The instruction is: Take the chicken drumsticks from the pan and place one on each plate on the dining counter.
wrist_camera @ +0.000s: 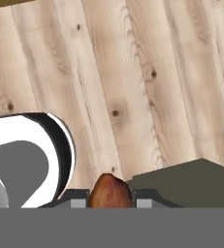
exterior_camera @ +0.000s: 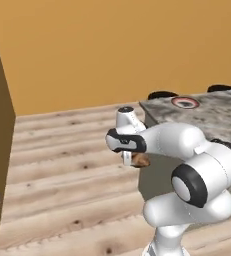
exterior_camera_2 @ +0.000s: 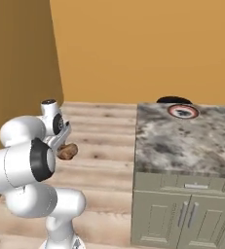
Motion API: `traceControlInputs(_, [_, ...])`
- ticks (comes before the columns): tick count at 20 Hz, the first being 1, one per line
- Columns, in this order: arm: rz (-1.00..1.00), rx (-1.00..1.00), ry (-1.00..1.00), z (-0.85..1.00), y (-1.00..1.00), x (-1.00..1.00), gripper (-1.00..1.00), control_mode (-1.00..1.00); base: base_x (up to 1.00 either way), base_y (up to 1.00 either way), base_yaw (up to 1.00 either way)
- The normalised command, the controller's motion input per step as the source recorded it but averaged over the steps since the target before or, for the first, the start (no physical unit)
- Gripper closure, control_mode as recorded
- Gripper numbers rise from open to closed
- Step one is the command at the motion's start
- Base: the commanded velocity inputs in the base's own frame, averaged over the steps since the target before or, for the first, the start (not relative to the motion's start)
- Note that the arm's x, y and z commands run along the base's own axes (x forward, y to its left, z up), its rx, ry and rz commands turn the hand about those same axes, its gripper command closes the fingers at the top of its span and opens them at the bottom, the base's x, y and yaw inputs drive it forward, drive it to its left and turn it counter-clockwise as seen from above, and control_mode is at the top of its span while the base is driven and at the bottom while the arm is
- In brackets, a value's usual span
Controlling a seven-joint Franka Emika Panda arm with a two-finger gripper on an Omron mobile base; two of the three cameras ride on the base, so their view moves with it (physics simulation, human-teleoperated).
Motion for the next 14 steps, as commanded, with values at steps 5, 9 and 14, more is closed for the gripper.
traceControlInputs(5, [0.0,0.0,0.0,0.0,0.0,0.0,1.0,1.0,0.6,0.76,-0.45])
traceControlInputs(9, [0.0,0.0,0.0,0.0,0.0,0.0,1.0,1.0,0.66,0.6,-0.61])
traceControlInputs(14, [0.0,0.0,0.0,0.0,0.0,0.0,1.0,1.0,0.67,0.63,-0.58])
